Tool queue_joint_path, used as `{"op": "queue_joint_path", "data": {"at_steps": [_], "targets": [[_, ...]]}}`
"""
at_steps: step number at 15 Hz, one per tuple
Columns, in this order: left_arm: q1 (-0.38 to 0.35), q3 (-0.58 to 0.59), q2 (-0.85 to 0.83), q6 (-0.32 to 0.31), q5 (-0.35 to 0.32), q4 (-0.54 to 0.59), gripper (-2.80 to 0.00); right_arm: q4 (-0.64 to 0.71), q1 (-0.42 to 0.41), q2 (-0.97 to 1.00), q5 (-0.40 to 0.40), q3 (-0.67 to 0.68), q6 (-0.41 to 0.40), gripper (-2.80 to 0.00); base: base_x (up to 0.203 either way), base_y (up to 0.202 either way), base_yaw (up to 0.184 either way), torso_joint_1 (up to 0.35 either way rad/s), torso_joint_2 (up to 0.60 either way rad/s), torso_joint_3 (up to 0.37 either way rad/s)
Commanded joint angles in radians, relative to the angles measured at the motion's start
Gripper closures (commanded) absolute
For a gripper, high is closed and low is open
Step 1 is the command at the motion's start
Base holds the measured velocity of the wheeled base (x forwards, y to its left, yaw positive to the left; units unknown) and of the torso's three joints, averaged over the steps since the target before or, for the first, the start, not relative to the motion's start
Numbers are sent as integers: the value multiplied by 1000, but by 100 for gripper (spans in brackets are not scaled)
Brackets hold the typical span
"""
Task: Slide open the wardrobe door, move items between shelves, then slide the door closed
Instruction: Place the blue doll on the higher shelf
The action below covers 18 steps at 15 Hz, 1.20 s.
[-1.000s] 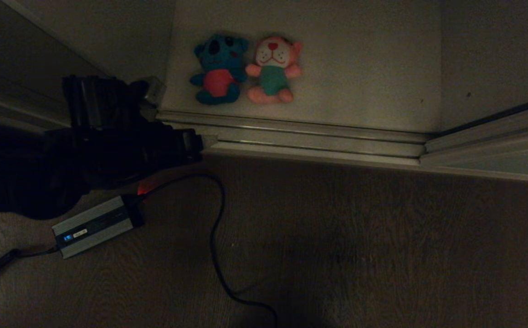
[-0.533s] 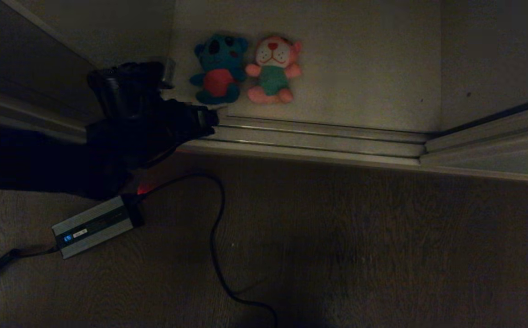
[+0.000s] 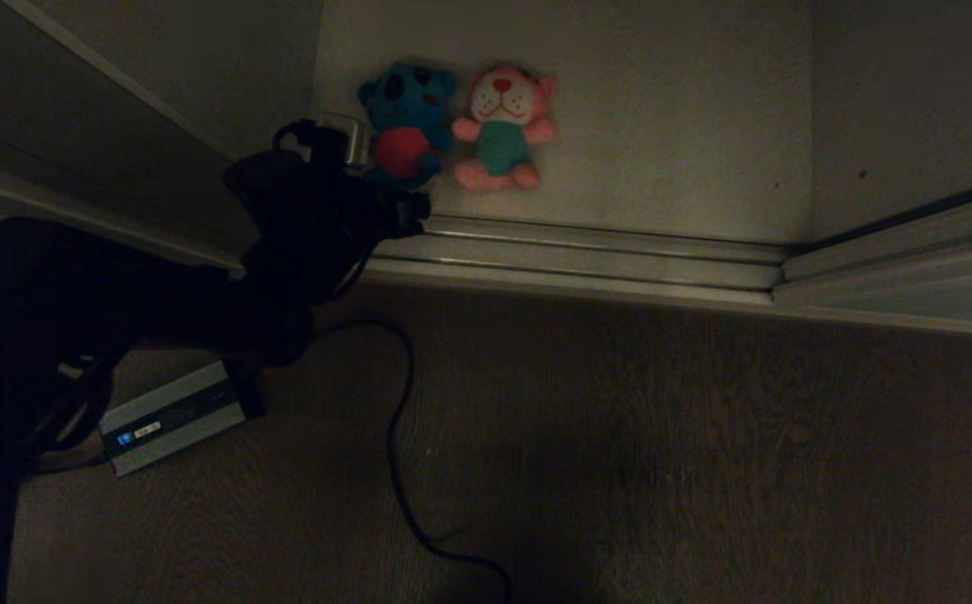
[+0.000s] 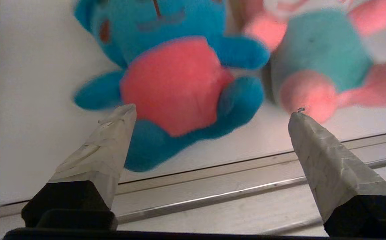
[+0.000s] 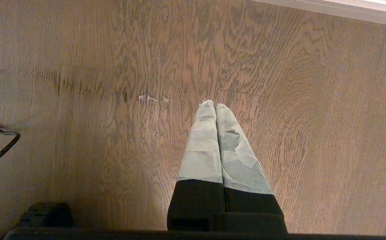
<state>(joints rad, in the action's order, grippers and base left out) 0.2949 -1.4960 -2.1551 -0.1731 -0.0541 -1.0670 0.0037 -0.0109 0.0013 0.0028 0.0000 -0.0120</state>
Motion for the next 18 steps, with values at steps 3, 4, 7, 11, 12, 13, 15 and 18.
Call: {"op": "queue_joint_path", "data": {"at_steps": [3,4,7,11,12,13,15,18], "targets": [[-1,-129,-122,-9,1,-11,-280,-1,0,-1,0,3,0,0,0,0,0,0,0,0],[-3,-152,-140,-15,1,-11,-280,-1,0,0,0,3,0,0,0,0,0,0,0,0],[-8,-195,-182,-34,0,-10,-280,-1,0,0,2,5,0,0,0,0,0,0,0,0],[-10,-234,-213,-28,3,6,0,-1,0,0,2,3,0,0,0,0,0,0,0,0],[-10,-183,-213,-27,3,6,0,-1,0,0,2,3,0,0,0,0,0,0,0,0],[-10,-154,-212,-25,3,7,0,0,0,-1,1,5,0,0,0,0,0,0,0,0],[-10,-217,-206,-21,8,9,0,-1,0,0,2,3,0,0,0,0,0,0,0,0],[-8,-245,-178,-10,39,13,0,-1,0,0,0,5,0,0,0,0,0,0,0,0]]}}
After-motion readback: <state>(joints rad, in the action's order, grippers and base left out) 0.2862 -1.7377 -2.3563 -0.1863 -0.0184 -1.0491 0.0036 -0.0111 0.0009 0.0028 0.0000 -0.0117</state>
